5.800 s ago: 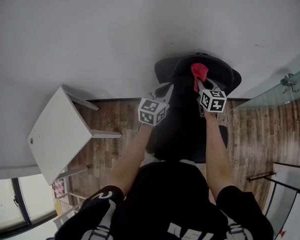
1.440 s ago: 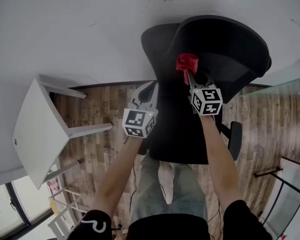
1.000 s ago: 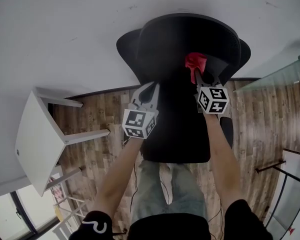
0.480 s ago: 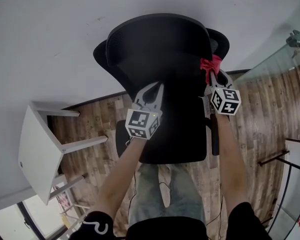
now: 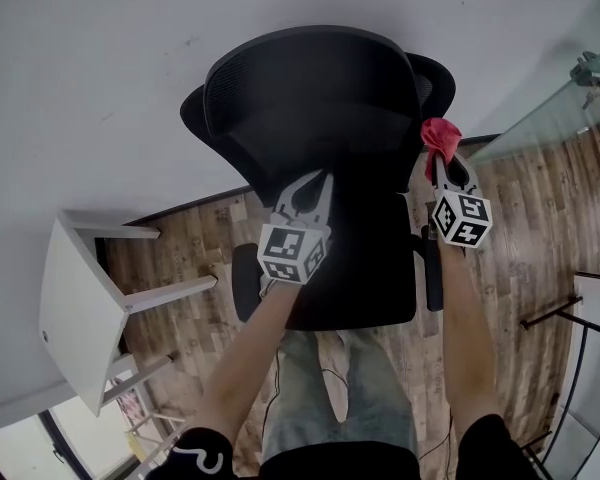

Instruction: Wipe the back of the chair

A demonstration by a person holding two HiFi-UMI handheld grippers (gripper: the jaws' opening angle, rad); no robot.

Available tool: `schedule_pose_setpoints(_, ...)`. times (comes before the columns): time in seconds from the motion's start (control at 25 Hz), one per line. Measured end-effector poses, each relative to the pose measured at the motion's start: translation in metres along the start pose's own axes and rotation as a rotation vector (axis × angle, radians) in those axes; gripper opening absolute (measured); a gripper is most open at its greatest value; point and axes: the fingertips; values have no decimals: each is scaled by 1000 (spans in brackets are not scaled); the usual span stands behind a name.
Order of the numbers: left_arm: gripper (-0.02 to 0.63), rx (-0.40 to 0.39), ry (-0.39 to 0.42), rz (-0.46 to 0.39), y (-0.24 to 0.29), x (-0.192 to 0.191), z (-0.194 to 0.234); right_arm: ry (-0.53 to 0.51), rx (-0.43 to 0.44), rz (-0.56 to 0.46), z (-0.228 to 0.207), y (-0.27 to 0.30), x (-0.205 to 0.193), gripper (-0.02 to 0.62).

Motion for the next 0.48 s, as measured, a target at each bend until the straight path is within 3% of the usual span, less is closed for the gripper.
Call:
schedule_pose_setpoints(0.24, 25, 32, 5, 12, -25, -15, 43, -32, 110, 14, 80, 21, -20, 68)
schedule_pose_setpoints(0.48, 25, 77, -2, 35, -73, -35, 111, -56, 233, 49, 189, 52, -45, 67)
Point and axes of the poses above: the fingertips, and each gripper's own axes: y forward along the fingers, z to its left, x out of its top, and after that the axes turned 10 degrees about x, right-handed
